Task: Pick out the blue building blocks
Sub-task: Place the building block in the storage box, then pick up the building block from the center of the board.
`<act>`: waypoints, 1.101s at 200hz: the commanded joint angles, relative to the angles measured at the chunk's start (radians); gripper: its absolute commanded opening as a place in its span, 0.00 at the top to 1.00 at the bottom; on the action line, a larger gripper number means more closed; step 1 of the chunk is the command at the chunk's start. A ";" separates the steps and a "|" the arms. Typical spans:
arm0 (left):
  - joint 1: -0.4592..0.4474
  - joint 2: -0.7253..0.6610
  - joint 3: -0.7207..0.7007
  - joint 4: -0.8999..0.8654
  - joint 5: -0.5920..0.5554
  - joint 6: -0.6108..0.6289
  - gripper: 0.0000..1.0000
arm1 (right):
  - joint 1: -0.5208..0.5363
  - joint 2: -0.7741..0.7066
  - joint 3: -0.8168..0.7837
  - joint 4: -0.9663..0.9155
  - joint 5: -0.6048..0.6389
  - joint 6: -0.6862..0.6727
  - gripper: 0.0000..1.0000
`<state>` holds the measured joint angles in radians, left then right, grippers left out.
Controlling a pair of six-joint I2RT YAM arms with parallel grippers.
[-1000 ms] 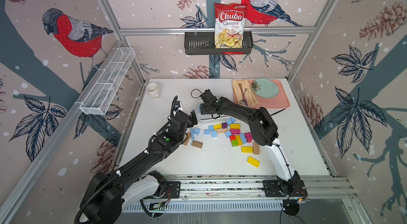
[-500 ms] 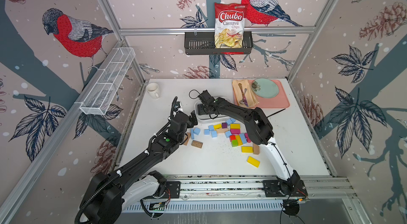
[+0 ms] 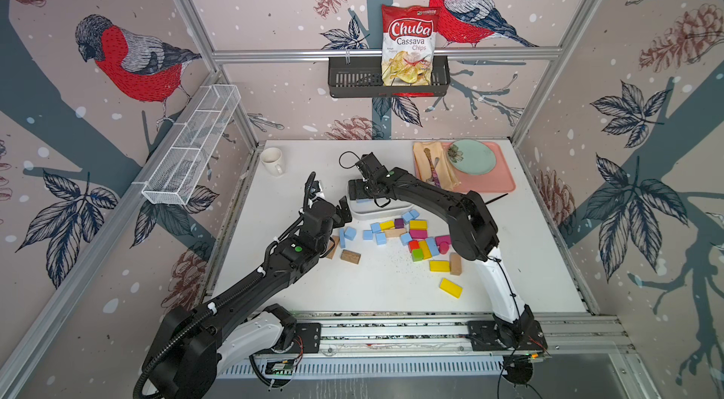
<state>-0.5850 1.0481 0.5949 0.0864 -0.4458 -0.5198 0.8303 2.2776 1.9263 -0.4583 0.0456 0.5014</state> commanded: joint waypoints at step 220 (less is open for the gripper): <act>-0.089 0.289 -0.006 -0.246 0.091 -0.232 0.50 | -0.081 -0.592 -0.694 0.213 0.114 -0.014 0.00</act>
<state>-0.6582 1.3029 0.5720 -0.1360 -0.3092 -0.7181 0.7555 1.6981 1.2469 -0.2844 0.1501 0.4747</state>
